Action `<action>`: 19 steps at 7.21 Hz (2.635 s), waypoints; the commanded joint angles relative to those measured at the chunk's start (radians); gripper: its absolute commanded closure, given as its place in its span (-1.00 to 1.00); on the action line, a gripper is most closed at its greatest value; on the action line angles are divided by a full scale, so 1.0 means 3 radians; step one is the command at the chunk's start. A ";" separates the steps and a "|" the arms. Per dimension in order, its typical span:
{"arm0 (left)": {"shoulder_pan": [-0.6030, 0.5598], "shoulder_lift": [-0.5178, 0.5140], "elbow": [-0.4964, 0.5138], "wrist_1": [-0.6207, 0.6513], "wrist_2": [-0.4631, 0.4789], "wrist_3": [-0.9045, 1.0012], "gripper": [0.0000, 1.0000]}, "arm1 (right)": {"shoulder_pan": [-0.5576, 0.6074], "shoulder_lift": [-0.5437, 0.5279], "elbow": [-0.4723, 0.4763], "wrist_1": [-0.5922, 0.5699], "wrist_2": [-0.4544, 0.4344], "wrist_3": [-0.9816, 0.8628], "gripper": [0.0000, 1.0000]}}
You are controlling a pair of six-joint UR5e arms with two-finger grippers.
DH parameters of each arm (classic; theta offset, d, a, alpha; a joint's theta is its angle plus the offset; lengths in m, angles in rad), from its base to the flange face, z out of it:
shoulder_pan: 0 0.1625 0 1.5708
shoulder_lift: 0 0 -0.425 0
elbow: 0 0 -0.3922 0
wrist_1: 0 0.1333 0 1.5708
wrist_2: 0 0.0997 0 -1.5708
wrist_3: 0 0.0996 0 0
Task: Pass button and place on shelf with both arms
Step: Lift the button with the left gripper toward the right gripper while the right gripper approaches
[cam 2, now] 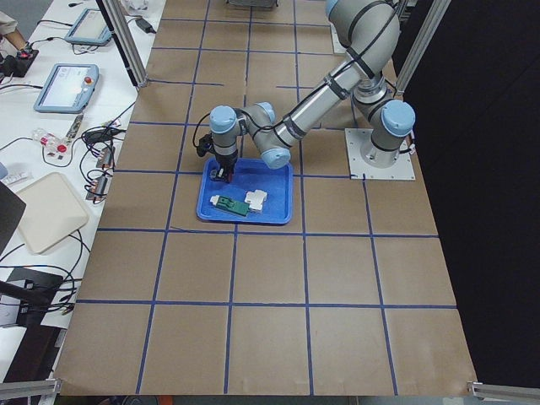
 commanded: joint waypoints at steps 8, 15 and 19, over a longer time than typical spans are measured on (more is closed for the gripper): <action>-0.1555 0.0654 0.0822 -0.1454 -0.0346 0.0744 1.00 | -0.0474 0.0174 -0.0061 -0.0020 0.0541 0.0819 -1.00; -0.2360 0.0548 0.1016 -0.1247 -0.1121 0.1237 1.00 | -0.1171 0.0445 -0.0378 0.0353 0.2211 0.2174 -1.00; -0.2845 0.0517 0.0955 -0.0643 -0.1146 0.0776 1.00 | -0.1156 0.0613 -0.0083 0.0323 0.2924 0.2635 -1.00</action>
